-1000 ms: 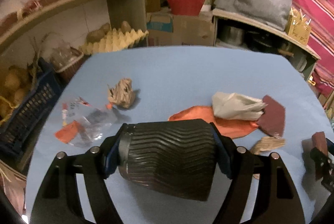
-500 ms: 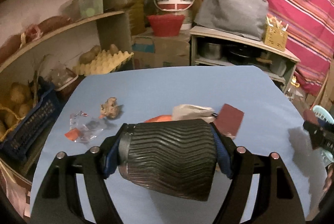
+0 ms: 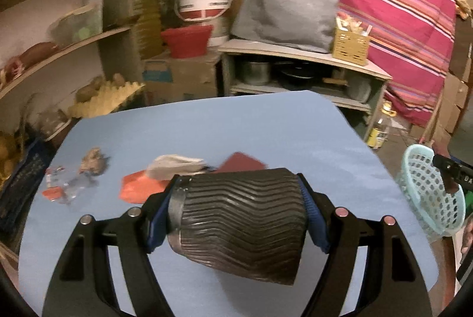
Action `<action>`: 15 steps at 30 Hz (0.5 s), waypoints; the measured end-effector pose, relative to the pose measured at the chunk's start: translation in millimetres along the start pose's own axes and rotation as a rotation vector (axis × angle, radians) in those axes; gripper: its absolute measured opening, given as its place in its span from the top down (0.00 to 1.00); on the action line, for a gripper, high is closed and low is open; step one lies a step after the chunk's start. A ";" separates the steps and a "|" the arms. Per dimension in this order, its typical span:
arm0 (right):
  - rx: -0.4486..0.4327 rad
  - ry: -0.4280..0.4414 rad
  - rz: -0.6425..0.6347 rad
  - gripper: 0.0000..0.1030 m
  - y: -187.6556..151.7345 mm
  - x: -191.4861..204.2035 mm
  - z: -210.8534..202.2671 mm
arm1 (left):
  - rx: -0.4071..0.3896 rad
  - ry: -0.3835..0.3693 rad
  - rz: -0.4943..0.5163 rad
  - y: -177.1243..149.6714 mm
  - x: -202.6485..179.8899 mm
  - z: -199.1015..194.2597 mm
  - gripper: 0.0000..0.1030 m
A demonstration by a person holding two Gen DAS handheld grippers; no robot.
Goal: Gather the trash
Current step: 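Carry both toward the basket and open the right tool over it while the left tool holds the cylinder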
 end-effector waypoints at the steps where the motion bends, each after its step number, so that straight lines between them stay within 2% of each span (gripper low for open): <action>1: 0.000 -0.010 0.003 0.36 -2.4 -6.0 -1.2 | 0.003 -0.011 0.010 -0.5 -10.7 1.8 0.28; 6: 0.003 -0.047 0.026 0.36 -16.6 -42.9 -7.5 | 0.002 -0.063 0.056 -4.8 -61.9 9.4 0.28; 15: -0.002 -0.078 0.067 0.36 -28.7 -83.9 -12.0 | 0.027 -0.145 0.121 -22.4 -140.5 25.2 0.28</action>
Point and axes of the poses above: each gripper's, at about its wrist camera, not at the fingertips, and z roughly the way its jaws point, x to its left, y to its top, the point moved 6 cm from there along z, roughly the way its jaws point, and after that the axes turned 10 degrees about -z, right-handed, at the moved point
